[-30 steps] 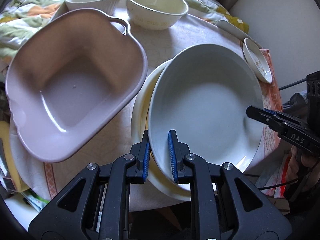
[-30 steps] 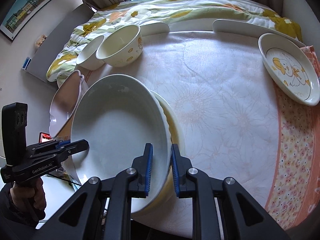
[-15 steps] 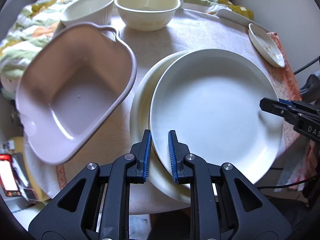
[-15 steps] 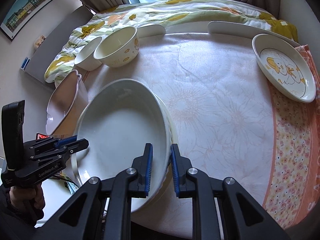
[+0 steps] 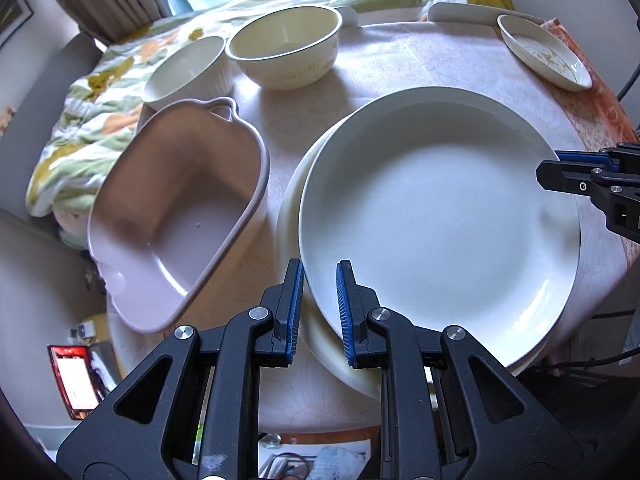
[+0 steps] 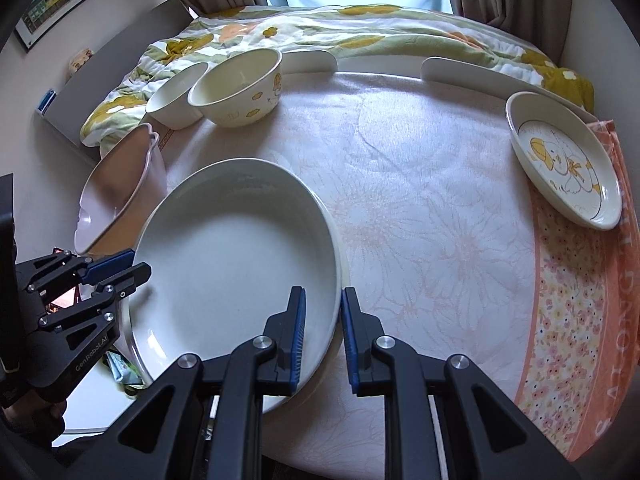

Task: Organize plates and bowls
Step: 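Open the left gripper and withdraw from the stacked plates, then reach the left gripper to the small duck-print plate and grasp its rim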

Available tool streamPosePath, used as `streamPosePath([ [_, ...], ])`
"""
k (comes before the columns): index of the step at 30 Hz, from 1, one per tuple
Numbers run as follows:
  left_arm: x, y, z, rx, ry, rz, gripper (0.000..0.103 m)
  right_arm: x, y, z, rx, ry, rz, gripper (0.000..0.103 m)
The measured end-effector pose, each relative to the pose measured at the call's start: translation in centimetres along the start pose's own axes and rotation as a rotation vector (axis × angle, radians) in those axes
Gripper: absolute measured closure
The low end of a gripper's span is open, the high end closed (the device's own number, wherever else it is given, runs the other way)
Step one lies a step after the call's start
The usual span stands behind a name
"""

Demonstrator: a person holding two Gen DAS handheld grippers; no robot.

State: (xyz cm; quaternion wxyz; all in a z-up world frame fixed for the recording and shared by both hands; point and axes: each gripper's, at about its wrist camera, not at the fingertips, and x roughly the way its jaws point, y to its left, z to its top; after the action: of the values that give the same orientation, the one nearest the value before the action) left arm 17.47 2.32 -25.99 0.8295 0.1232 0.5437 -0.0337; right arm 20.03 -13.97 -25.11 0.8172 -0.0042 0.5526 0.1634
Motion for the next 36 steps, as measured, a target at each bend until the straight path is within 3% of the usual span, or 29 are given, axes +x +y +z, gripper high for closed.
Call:
streamPosePath([
  [5, -0.2, 0.0, -0.1, 0.003, -0.006, 0.039, 0.088, 0.0, 0.9, -0.2, -0.041, 0.0, -0.029, 0.087],
  [14, -0.5, 0.2, -0.4, -0.018, -0.011, 0.018, 0.088, -0.2, 1.3, -0.4, -0.057, -0.012, -0.048, 0.087],
  [18, -2.4, 1.1, -0.3, -0.043, -0.051, 0.008, 0.088, -2.0, 1.1, -0.2, -0.028, -0.074, -0.029, 0.087],
  [24, -6.9, 2.3, 0.2, -0.072, -0.172, -0.051, 0.087, -5.2, -0.1, -0.1, 0.06, -0.18, 0.004, 0.086],
  [25, -7.6, 2.3, 0.2, -0.076, -0.189, -0.078, 0.086, -5.9, -0.3, -0.2, 0.076, -0.206, 0.0, 0.078],
  [26, -8.3, 2.2, 0.3, -0.076, -0.205, -0.1, 0.078, -6.5, -0.6, -0.4, 0.092, -0.23, -0.009, 0.058],
  [27, -9.0, 1.9, 0.4, -0.065, -0.22, -0.114, 0.05, -7.1, -0.9, -0.6, 0.108, -0.254, -0.018, 0.043],
  [28, -9.7, 1.6, 0.5, -0.051, -0.24, -0.12, 0.027, -7.9, -1.3, -0.7, 0.128, -0.279, -0.022, 0.016],
  [29, -10.5, 1.3, 0.6, -0.041, -0.268, -0.126, 0.0, -8.8, -1.8, -1.0, 0.148, -0.303, -0.026, 0.005],
  [31, -12.3, 0.6, 1.2, -0.02, -0.33, -0.161, 0.0, -10.6, -2.9, -1.4, 0.179, -0.343, -0.045, 0.004],
  [36, -14.4, -2.0, 5.6, 0.035, -0.35, -0.265, 0.0, -15.3, -6.1, -1.4, 0.221, -0.436, -0.144, 0.004],
])
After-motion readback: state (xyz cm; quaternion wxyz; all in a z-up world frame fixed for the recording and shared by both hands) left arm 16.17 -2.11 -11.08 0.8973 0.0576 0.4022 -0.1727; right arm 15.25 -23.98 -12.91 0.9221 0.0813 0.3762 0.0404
